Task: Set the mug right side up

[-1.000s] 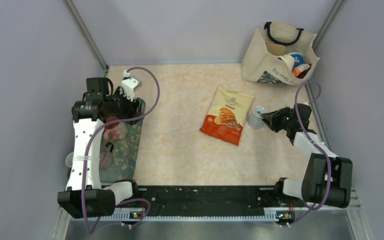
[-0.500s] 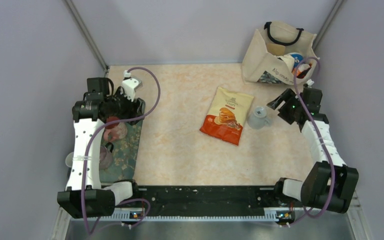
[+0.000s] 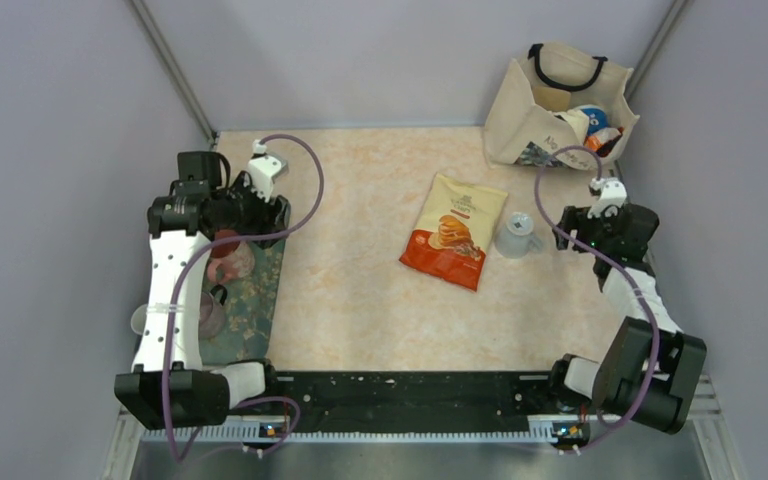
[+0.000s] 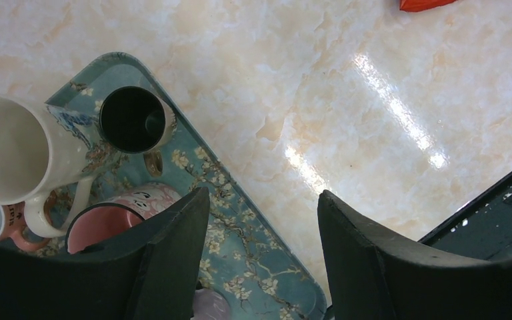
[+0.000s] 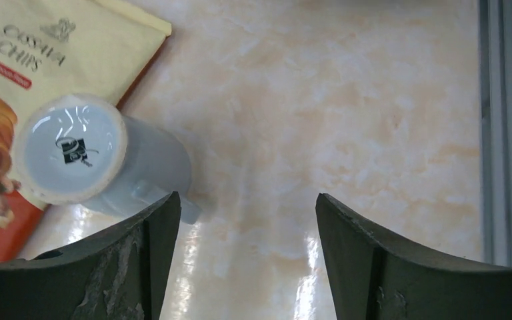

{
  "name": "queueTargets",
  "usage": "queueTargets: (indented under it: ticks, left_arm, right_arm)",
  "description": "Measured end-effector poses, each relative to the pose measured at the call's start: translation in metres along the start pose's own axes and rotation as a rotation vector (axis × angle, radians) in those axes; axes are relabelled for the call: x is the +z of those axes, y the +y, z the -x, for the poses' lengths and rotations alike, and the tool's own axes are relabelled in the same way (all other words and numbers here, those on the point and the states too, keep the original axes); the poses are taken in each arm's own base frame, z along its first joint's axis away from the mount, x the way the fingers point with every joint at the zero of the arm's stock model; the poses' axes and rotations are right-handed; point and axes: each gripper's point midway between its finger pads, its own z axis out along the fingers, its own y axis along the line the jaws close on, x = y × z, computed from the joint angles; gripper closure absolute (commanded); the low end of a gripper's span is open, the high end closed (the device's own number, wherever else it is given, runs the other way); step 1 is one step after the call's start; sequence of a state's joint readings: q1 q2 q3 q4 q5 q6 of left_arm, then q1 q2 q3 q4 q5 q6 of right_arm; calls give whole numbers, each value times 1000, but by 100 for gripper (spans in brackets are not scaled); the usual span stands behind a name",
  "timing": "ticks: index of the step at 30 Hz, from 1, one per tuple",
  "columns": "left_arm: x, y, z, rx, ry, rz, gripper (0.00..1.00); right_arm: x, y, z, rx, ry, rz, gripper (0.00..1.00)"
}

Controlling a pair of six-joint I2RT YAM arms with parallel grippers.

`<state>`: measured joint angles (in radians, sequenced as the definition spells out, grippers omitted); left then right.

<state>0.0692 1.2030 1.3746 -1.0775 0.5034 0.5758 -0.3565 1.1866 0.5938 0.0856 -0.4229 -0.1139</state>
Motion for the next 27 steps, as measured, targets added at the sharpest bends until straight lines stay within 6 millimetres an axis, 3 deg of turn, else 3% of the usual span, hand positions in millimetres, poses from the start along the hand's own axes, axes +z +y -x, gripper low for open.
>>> queueTargets:
  ticks: [7,17,24,27]
  left_arm:
    - [2,7,7,20,5,-2,34]
    - [1,6,5,19,17,-5,34]
    - [1,6,5,19,21,0,34]
    - [1,6,4,19,23,2,34]
  right_arm:
    - [15,16,-19,-365,21,217,39]
    - [32,47,-54,-617,155,466,40]
    - [37,53,-75,-687,209,517,76]
    - [38,55,-78,-696,216,527,98]
